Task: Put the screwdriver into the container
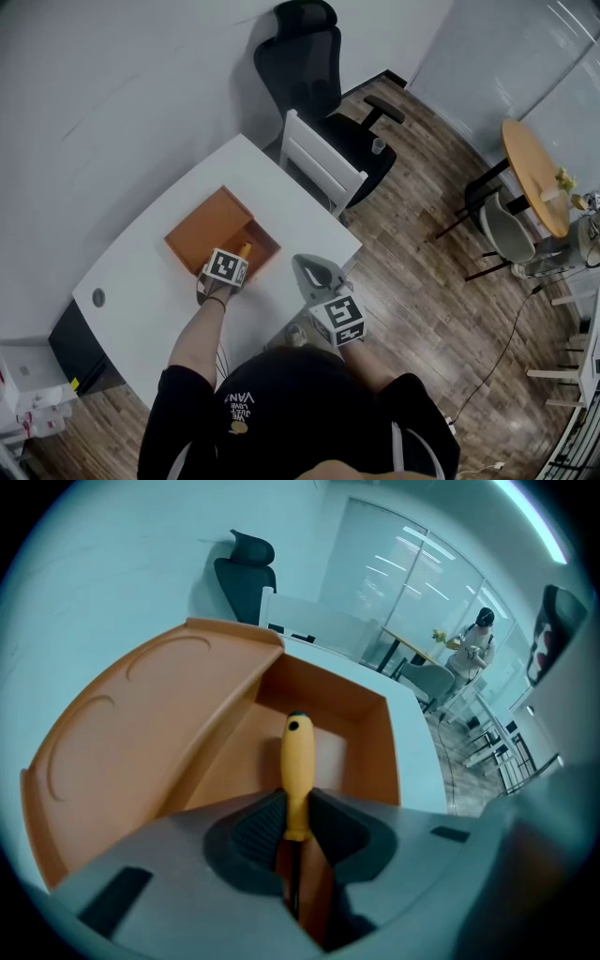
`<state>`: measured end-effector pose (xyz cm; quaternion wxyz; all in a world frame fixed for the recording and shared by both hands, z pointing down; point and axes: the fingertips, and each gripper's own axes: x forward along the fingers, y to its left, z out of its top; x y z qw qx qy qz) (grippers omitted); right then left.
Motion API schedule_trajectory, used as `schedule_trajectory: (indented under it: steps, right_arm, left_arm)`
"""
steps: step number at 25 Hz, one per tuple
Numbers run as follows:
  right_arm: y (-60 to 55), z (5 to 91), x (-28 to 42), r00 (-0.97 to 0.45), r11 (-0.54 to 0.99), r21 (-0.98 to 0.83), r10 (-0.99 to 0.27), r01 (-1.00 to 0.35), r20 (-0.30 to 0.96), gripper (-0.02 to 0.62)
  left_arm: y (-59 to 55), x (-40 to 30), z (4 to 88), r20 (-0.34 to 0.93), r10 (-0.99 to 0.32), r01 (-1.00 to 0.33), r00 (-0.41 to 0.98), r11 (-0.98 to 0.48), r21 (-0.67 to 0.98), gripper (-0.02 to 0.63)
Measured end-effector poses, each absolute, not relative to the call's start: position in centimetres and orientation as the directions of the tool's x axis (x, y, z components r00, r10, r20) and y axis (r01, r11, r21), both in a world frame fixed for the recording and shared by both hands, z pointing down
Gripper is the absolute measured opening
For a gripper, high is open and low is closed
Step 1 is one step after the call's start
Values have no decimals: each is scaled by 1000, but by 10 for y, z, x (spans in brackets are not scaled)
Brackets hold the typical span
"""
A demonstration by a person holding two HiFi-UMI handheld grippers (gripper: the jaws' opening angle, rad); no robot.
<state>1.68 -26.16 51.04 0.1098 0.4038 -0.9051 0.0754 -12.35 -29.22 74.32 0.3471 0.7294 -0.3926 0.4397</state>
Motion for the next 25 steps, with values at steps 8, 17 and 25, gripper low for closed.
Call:
schedule_trajectory:
  steps: [8,17,25]
  right_arm:
    - [-260,507,13,-656,669,-48,-709,-742,258,12]
    - [-258,508,12,-658,671,-46,-707,-740,259,12]
    - [-255,508,11,-663,678,-41,-702,-734,259,12]
  left_arm:
    - [-293,-123,743,912,-265,-871,312,-463,164,84]
    - [-293,-121,743,908,-264,-864,324,-475,170,84]
    - [-293,-120,738,893,-286,-860,347,-478,181,86]
